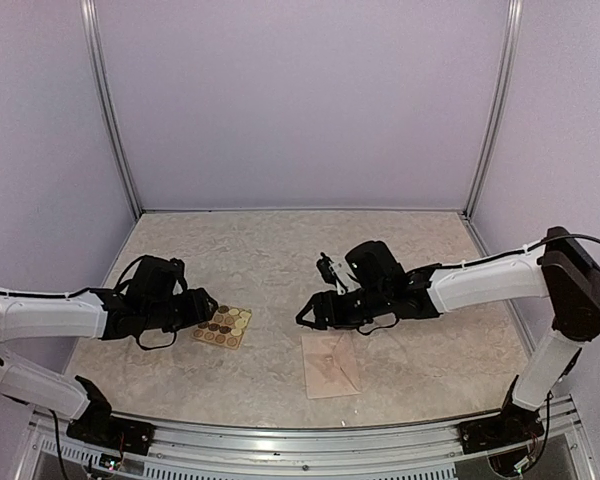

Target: Place the letter into the envelope and seal it

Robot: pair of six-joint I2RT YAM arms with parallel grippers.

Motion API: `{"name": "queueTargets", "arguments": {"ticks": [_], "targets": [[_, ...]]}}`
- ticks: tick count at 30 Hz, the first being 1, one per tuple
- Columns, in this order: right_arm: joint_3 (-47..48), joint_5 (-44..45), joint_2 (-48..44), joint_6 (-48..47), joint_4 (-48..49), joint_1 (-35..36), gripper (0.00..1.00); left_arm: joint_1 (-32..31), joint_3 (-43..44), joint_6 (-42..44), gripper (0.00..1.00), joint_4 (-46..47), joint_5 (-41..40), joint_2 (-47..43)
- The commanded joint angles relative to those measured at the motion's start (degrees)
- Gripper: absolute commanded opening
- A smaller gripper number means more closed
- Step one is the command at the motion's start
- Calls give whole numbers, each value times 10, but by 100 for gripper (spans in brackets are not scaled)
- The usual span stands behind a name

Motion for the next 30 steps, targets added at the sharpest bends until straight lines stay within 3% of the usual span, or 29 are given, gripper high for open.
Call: {"name": "queueTargets", "arguments": {"ticks": [1,7,15,30], "targets": [[33,-9,33,-6,2,8,64,14,-18,23,68,44,42,19],[45,-19,62,-6,7,8,63,16,-33,27,66,81,56,64],[48,-18,77,-2,12,8,63,10,-62,18,56,136,82,106],[107,-27,164,21,28,1,59,-131,-88,-77,53,167,34,121]]}}
